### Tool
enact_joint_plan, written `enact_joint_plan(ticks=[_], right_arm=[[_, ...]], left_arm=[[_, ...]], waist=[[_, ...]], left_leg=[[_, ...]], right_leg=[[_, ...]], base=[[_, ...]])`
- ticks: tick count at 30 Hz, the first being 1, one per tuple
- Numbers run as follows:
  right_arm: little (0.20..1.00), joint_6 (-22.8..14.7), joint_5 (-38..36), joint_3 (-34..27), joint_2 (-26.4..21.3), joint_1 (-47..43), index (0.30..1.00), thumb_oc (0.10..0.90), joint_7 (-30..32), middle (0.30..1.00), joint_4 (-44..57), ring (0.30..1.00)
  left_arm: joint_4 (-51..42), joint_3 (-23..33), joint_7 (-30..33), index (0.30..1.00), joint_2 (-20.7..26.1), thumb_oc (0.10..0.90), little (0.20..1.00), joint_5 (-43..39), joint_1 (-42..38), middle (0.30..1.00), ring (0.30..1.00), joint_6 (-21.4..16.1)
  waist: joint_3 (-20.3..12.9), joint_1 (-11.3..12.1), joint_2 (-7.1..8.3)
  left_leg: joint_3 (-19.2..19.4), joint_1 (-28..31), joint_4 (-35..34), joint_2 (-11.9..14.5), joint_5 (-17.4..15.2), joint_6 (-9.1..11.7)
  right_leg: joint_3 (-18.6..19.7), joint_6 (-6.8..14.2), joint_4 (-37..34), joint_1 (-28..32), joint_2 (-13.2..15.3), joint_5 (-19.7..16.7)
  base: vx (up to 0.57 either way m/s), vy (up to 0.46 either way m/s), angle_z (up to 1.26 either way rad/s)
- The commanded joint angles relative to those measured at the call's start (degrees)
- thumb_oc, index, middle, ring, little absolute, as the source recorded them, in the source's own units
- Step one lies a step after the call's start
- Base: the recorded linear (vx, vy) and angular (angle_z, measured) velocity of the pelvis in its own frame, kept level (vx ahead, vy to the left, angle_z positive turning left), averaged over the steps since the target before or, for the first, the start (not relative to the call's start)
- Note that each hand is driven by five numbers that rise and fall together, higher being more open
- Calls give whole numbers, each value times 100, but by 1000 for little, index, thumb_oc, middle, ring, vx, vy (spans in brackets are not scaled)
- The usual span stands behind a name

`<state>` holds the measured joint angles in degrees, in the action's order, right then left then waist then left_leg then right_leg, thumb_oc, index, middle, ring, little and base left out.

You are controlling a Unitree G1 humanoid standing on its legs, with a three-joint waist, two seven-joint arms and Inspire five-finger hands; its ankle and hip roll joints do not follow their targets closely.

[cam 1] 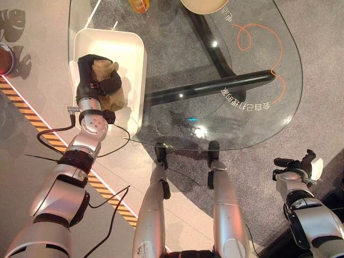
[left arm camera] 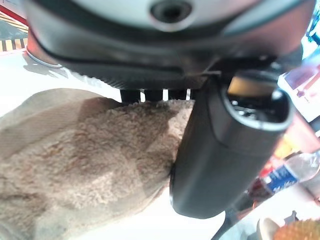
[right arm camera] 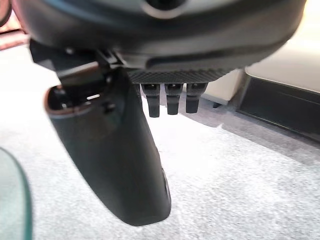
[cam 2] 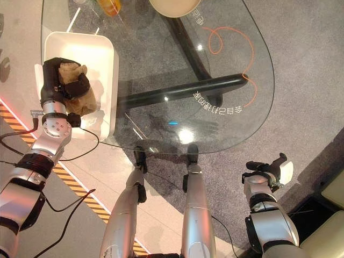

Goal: Wipe the table with a cloth and put it in the basket.

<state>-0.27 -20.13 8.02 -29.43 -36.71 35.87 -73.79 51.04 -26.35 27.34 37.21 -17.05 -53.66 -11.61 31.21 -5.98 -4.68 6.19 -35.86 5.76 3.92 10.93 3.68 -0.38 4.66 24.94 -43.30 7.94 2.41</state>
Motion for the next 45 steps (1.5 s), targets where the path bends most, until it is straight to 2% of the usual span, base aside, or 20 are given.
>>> enact_joint_plan(ticks=[1,9,22,24,26,27,28,30,31,45], right_arm=[[900,85,252,156,-465,278,900,800,104,900,-157,900],[900,120,361,218,-423,235,900,800,114,900,-124,900],[900,91,446,193,-435,225,900,800,102,900,-198,900],[900,67,469,174,-439,239,900,800,88,900,-207,900],[900,57,467,179,-438,238,900,800,93,900,-213,900],[900,63,481,175,-429,226,900,800,88,900,-207,900],[900,56,485,169,-432,215,900,800,81,900,-219,900],[900,45,478,180,-446,213,900,800,59,900,-244,900],[900,48,482,180,-444,211,900,800,57,900,-245,900],[900,14,468,164,-418,244,900,800,39,900,-259,900]], left_arm=[[212,359,6,300,339,100,200,271,-937,300,300,-129],[640,198,-198,300,260,100,200,384,-1128,300,300,28],[816,53,-520,307,154,108,208,458,-1107,307,307,402],[850,69,-549,373,129,185,285,475,-1095,373,373,469],[867,74,-575,387,139,202,302,446,-1095,387,387,476],[897,82,-598,439,121,262,362,436,-1090,439,439,511],[915,84,-618,524,120,361,461,438,-1091,524,524,530],[973,82,-676,839,111,729,829,444,-1080,839,839,575],[986,81,-690,900,105,800,900,452,-1074,900,900,586],[988,51,-788,900,117,800,900,399,-1090,900,900,766]], waist=[[-141,-73,-101],[-141,-168,-113],[-141,-222,-143],[-141,-230,-139],[-141,-229,-142],[-141,-232,-135],[-141,-230,-133],[-141,-230,-131],[-141,-229,-127],[-141,-215,-78]], left_leg=[[126,86,692,-139,-917,-2],[191,70,678,-102,-873,27],[217,36,689,-75,-845,43],[214,31,707,-75,-851,40],[213,27,710,-74,-850,41],[210,11,711,-73,-846,42],[205,2,714,-73,-844,43],[199,5,714,-71,-838,45],[196,-4,724,-70,-840,43],[154,-52,773,-68,-877,16]], right_leg=[[-128,-24,-606,243,-173,-229],[-75,-30,-584,184,-196,-236],[-16,-31,-559,123,-227,-249],[-8,-33,-543,116,-230,-243],[-11,-32,-539,113,-229,-243],[-10,-34,-541,103,-235,-245],[-10,-34,-536,96,-238,-245],[-10,-35,-537,107,-236,-245],[-9,-37,-532,103,-237,-244],[-20,-28,-486,87,-257,-217]], base=[[27,18,-7],[4,8,-4],[0,0,0],[0,0,0],[1,1,-2],[4,4,-6],[22,9,-6],[7,4,-2],[0,0,0],[0,0,0]])
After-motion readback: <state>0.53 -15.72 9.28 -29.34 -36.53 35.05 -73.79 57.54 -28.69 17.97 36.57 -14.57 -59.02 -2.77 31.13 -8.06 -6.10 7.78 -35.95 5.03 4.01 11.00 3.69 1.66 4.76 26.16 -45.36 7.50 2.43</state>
